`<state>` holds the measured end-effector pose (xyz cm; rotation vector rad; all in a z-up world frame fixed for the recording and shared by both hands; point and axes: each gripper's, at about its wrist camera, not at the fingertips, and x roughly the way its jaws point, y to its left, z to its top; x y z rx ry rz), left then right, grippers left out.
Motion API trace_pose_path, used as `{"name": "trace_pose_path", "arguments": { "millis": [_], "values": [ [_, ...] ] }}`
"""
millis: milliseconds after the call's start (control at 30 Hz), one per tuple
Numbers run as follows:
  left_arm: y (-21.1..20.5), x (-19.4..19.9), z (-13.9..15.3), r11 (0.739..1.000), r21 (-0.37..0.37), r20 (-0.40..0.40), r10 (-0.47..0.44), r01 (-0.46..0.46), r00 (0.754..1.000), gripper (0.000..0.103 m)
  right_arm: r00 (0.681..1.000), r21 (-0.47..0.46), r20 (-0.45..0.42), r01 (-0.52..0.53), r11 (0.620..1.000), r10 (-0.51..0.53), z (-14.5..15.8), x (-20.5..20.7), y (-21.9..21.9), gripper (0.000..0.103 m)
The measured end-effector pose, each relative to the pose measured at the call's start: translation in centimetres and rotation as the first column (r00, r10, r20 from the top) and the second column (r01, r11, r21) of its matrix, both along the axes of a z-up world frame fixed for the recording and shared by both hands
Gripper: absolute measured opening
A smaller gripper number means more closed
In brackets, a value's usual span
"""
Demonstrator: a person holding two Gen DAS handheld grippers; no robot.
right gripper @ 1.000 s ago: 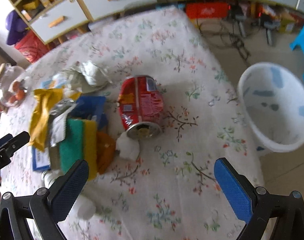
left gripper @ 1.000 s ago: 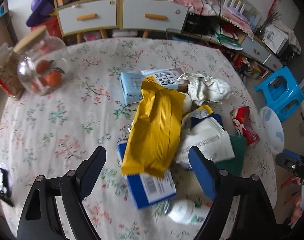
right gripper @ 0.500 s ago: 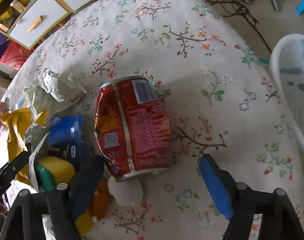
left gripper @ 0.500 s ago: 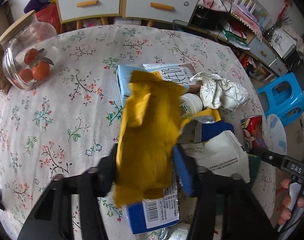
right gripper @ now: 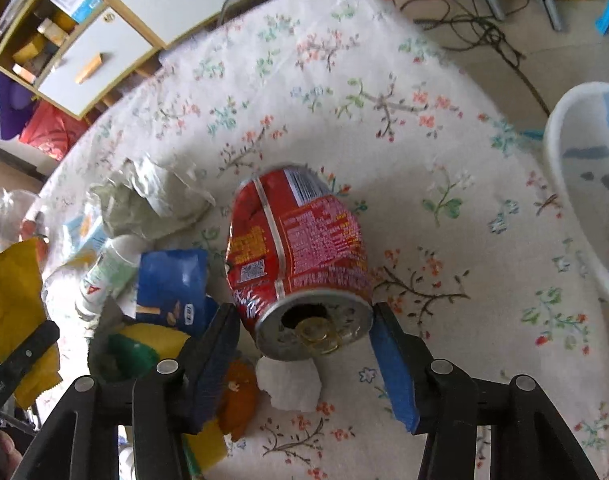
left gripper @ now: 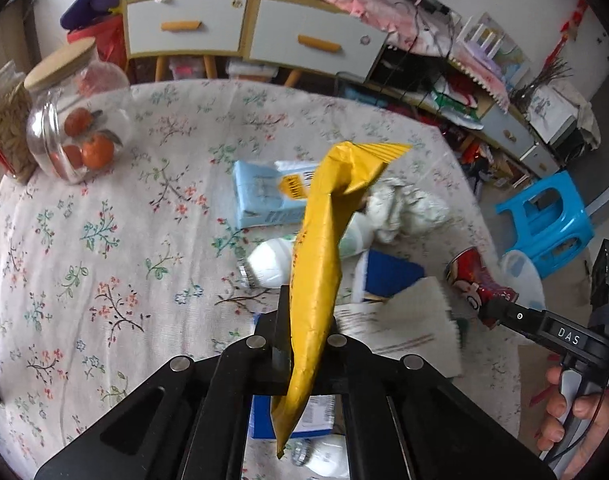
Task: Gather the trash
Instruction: 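Carry the red can over the white bin and release it with the right tool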
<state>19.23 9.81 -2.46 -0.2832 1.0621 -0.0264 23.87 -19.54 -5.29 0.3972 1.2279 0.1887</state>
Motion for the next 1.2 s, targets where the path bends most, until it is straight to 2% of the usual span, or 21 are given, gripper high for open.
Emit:
{"name": "trace_pose_path", "arguments": {
  "millis": [167, 367, 533, 700, 867, 1000, 1200],
  "values": [
    [-2.1, -0.8, 1.4, 1.000, -0.008, 0.039, -0.027, 0.027, 0.999, 0.002, 1.000, 0.002, 0.016, 0.024, 1.000, -0.024, 0.9, -0.8, -1.7, 0.058],
    [-5.1, -1.2, 2.5, 0.997, -0.041, 0.068, -0.068, 0.071, 0.995, 0.002, 0.994, 0.013, 0.039, 0.104, 0.994, -0.105, 2.1, -1.8, -6.1, 0.058],
    [-8.0, -1.5, 2.8, 0.992, -0.044, 0.074, -0.113, 0.117, 0.991, 0.002, 0.972, -0.018, 0.045, 0.230, 0.973, -0.229, 2.4, -2.6, -11.8, 0.058],
    [-10.8, -1.6, 2.9, 0.986, -0.027, 0.069, -0.164, 0.167, 0.984, 0.002, 0.949, -0.057, 0.005, 0.315, 0.947, -0.315, 1.1, -3.3, -16.6, 0.058],
    [-14.4, -1.3, 2.7, 0.971, 0.025, 0.054, -0.237, 0.236, 0.970, 0.002, 0.941, -0.097, -0.051, 0.329, 0.939, -0.335, -0.9, -3.9, -19.0, 0.058],
    [-17.3, -0.3, 1.4, 0.961, 0.001, 0.011, -0.277, 0.277, 0.961, 0.002, 0.941, -0.107, -0.093, 0.316, 0.943, -0.326, -2.1, -3.9, -19.8, 0.058],
    [-22.3, 1.5, -0.5, 0.944, -0.036, -0.029, -0.329, 0.328, 0.944, 0.002, 0.942, -0.089, -0.115, 0.307, 0.948, -0.316, -2.3, -4.2, -20.5, 0.059]
  ]
}}
